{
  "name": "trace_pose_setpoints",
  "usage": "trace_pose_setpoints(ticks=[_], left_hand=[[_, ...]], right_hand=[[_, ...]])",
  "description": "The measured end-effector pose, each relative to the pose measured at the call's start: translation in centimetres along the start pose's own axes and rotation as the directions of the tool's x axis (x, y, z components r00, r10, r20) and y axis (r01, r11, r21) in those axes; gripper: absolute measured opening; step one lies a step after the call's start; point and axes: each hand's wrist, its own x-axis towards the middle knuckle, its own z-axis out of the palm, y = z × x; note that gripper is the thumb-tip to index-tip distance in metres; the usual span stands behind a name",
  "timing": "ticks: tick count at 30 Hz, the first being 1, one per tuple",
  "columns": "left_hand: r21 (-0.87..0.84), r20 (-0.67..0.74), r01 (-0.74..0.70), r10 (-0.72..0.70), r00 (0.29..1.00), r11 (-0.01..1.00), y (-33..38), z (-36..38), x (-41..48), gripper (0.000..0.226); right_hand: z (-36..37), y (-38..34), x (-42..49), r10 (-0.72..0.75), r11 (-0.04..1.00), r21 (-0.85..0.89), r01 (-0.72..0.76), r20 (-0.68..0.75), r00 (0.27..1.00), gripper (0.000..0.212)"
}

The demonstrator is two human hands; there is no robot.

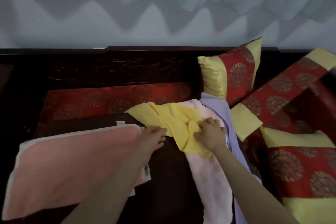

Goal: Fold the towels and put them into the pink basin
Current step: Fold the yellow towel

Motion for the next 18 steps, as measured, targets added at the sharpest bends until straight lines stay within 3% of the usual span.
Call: trace_pose_setpoints(ticks=[1,3,4,6,8,11,15,17,18], left_hand=[[-0.081,0.026,0.088,-0.086,0.996,0.993,-0.3,1.4,0.7,0.035],[-0.165,0.075,0.191,-0.181,0.981,0.967,-1.1,2.9,2.2,0.044],[-0.183,0.087,0.207,-0.194,0.977,0.961,-1.4,3.2,2.8,0.046],[-0.212,0.036,0.188,-0.184,0.982,0.959,-2.0,3.7,3.9,0.05],[-0.212,-0.047,0.159,-0.172,0.984,0.964,-2.7,4.0,4.6,0.054],[-0.145,-0.108,0.128,-0.144,0.984,0.981,-3.7,3.9,3.9,0.048],[-0.181,-0.03,0.033,-0.039,0.999,0.983,-3.9,3.2,1.4,0.049],[-0.219,0.027,-0.032,0.038,0.999,0.975,-3.1,3.2,-0.3,0.046],[-0.233,0.053,-0.064,0.079,0.995,0.97,-2.5,3.3,-1.3,0.041]], right_hand=[[-0.3,0.0,-0.6,-0.044,0.987,0.153,0.05,-0.042,0.998,0.049],[-0.7,0.2,-2.3,-0.154,0.862,0.465,0.202,-0.138,0.978,0.045],[-0.7,0.3,-3.5,-0.235,0.803,0.521,0.289,-0.17,0.957,0.037],[-0.2,0.5,-6.4,-0.395,0.777,0.478,0.409,-0.136,0.909,0.026],[0.8,1.4,-8.6,-0.467,0.792,0.432,0.43,-0.024,0.884,0.028],[1.0,3.0,-9.2,-0.373,0.844,0.432,0.317,0.049,0.927,0.038],[-1.1,2.7,-7.4,-0.131,0.717,0.673,0.183,-0.128,0.983,0.045],[-2.3,1.6,-6.3,-0.062,0.658,0.746,0.097,-0.075,0.995,0.032],[-2.9,1.0,-5.6,-0.041,0.629,0.777,0.031,-0.006,0.999,0.039]])
